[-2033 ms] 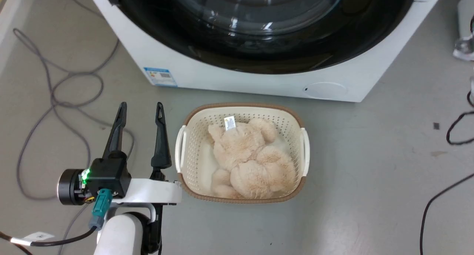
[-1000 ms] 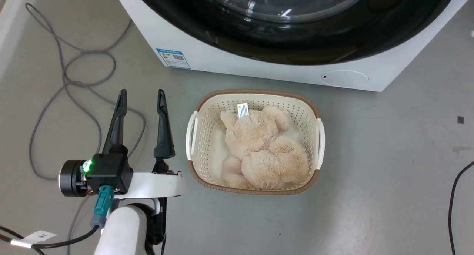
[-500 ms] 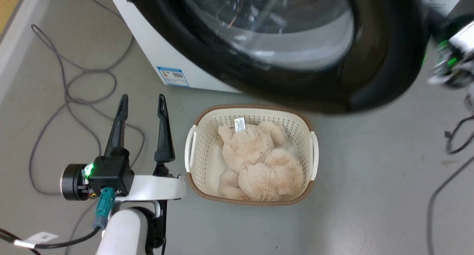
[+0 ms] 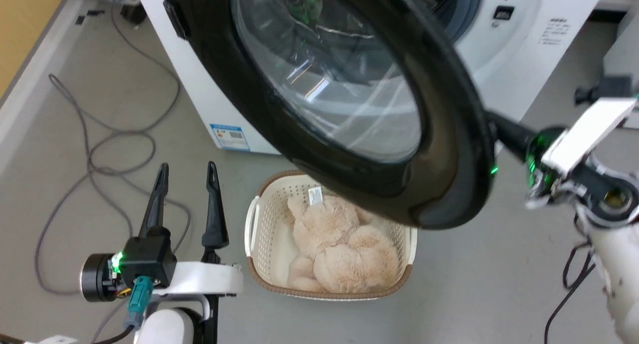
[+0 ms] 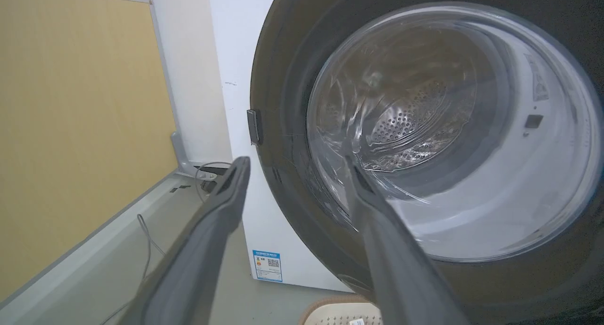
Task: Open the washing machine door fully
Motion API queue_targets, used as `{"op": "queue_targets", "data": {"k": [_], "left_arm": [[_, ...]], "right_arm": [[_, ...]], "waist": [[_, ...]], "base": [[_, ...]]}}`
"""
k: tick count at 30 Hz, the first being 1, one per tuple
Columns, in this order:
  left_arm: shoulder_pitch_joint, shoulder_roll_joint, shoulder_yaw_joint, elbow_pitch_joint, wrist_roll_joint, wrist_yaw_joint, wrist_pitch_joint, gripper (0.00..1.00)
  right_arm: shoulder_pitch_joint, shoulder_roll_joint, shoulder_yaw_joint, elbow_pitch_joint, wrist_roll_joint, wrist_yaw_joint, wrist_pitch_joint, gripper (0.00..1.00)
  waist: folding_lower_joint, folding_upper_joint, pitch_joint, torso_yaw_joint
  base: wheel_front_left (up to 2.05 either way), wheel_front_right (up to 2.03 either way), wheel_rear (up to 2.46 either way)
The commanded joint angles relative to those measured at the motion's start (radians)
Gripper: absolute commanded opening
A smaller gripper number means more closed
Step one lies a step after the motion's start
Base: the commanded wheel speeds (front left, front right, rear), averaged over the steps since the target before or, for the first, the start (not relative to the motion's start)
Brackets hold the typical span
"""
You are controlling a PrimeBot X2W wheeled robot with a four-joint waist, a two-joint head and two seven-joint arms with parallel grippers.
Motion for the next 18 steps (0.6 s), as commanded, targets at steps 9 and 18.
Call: {"op": "queue_targets", "data": {"k": [9, 18], "left_arm": [[0.049, 0.001, 0.006, 0.026, 0.013, -0.014, -0.004, 1.0], [0.087, 0.001, 0.008, 0.051, 0.017, -0.02, -0.004, 1.0]], "right_arm": [[0.174, 0.03, 0.041, -0.135, 0.011, 0.005, 0.024, 0.0], [0.309, 0.073, 0.096, -0.295, -0.001, 0.005, 0.019, 0.0]], "waist": [[0.0, 0.0, -0.066, -0.029], [0.0, 0.0, -0.114, -0.037]], "base": [[0.0, 0.0, 0.0], [0.0, 0.0, 0.0]]}}
